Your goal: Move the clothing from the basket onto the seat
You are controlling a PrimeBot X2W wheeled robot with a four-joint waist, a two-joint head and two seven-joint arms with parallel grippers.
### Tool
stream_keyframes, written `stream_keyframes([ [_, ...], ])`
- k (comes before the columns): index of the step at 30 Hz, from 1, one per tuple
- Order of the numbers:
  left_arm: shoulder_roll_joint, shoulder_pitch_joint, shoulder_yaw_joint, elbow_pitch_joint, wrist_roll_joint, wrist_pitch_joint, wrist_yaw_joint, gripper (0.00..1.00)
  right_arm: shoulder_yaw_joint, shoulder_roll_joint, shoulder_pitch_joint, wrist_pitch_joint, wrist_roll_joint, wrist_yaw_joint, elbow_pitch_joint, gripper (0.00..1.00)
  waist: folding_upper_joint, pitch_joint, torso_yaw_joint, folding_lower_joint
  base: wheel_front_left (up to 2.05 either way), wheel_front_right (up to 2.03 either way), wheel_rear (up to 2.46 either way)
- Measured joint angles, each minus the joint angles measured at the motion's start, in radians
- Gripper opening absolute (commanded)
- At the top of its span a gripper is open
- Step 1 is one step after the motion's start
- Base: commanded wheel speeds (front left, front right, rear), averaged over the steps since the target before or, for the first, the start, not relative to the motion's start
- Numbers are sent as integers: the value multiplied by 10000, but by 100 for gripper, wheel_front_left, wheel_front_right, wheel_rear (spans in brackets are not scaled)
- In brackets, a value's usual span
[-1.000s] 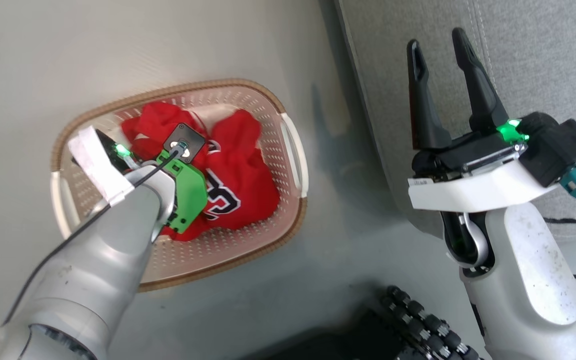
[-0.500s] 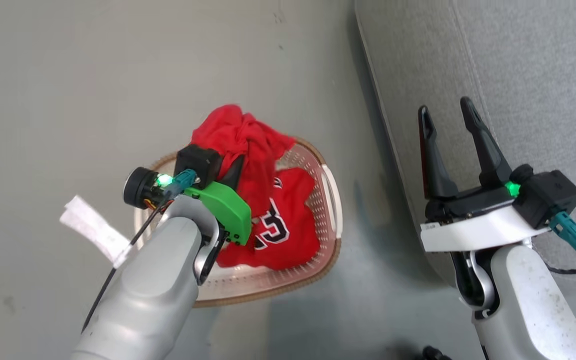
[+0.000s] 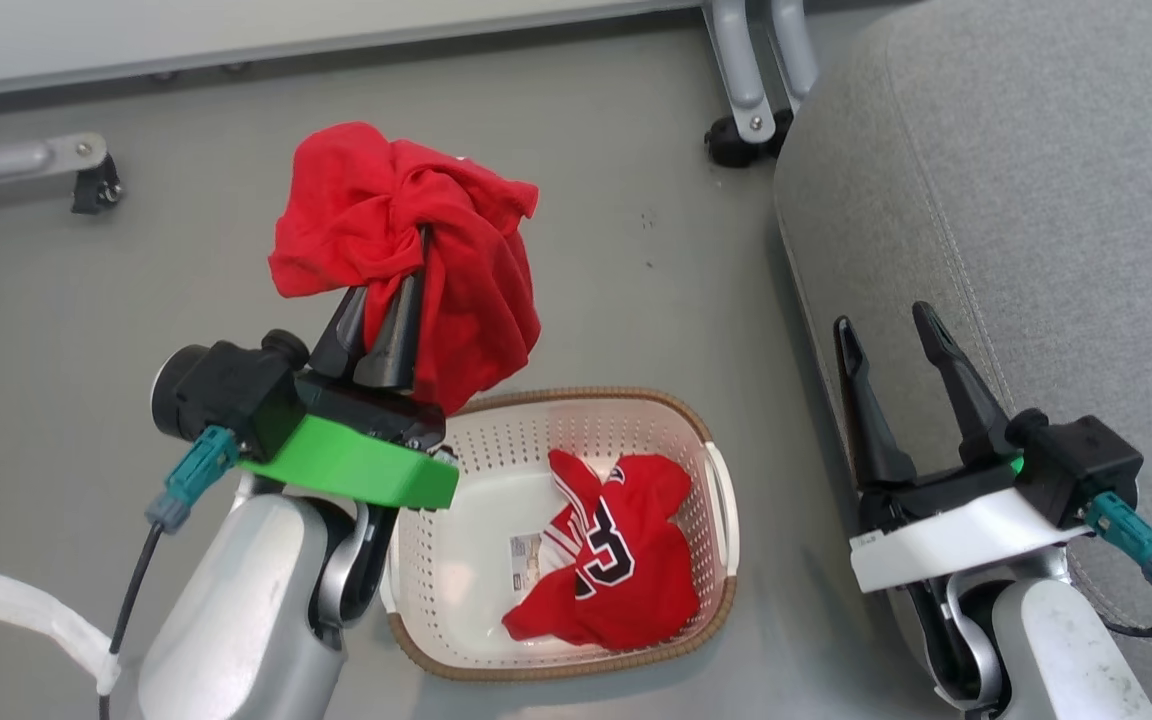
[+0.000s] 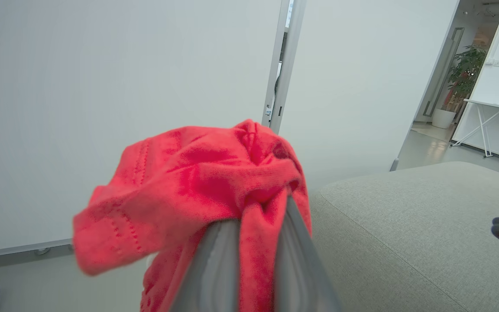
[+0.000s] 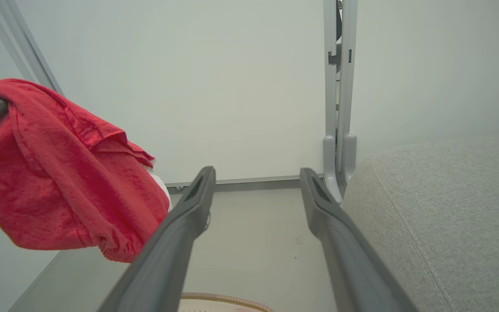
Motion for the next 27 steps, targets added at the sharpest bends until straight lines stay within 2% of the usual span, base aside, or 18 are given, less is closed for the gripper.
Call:
stream_keyframes([
  [6,-10,913,240,-1114,123,2,-88,0,81,0,645,357,0,0,-211,100,0,-933,273,0,0,0,0],
  [17,82,2484,-29,-1816,50,163,-6,0,174,17,1900,861,48,0,-681,100,0,-2467,457,0,0,0,0],
  [27,186,2600,-128,-1990,-8,318,17,0,236,67,2152,1020,50,0,-961,100,0,-2782,620,0,0,0,0],
])
